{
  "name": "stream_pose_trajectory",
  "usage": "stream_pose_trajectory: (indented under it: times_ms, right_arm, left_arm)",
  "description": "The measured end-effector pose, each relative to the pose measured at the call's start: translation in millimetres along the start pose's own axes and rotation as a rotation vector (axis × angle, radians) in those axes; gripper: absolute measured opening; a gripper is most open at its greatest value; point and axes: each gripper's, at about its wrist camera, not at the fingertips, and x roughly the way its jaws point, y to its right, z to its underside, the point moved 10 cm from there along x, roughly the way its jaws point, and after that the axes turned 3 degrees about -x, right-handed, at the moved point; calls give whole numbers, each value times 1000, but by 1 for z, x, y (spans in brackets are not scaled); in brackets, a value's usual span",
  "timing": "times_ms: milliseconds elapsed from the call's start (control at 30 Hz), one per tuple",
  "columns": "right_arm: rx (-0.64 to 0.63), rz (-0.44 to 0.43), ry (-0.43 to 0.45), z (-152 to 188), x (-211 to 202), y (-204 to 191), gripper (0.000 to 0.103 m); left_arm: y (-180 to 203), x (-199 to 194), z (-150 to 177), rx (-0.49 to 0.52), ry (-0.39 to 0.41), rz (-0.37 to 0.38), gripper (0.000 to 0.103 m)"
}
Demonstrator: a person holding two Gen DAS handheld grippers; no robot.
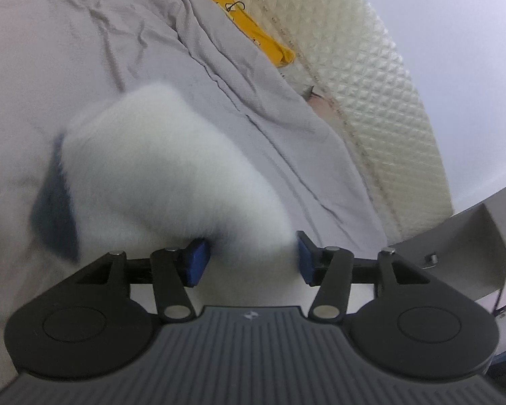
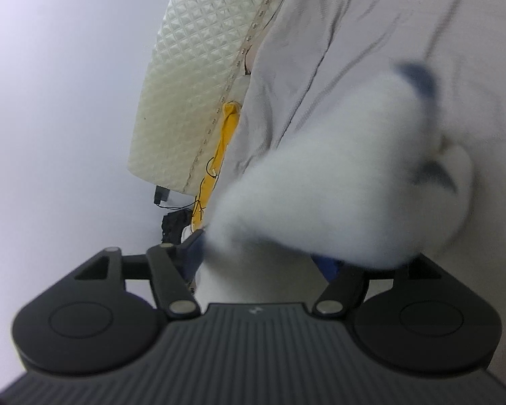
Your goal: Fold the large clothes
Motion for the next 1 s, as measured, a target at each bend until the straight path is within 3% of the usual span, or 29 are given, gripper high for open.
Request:
stream_pose_trajectory:
  times_ms: [167,267,500,633,1000]
  right_arm:
    - [-5,11,-25,-19,43,13,71]
    - [-16,22,-25,-29,67,23,68]
    - [-50,46,-20,-50,110,61,66]
    - [-63,51,-17,-55,126,72,66]
    - [-216,95,-39,-53,129,58,67]
  left_arm:
    - [-11,56,-26,6,-13,-56,61]
    - [-12,84,-41,16,-1,-11,63]
    - [-6,139,-52,172,51,42,65]
    - [-9,163,-50,275,64,18,65]
    - [3,148,-48,416,82,-25,66]
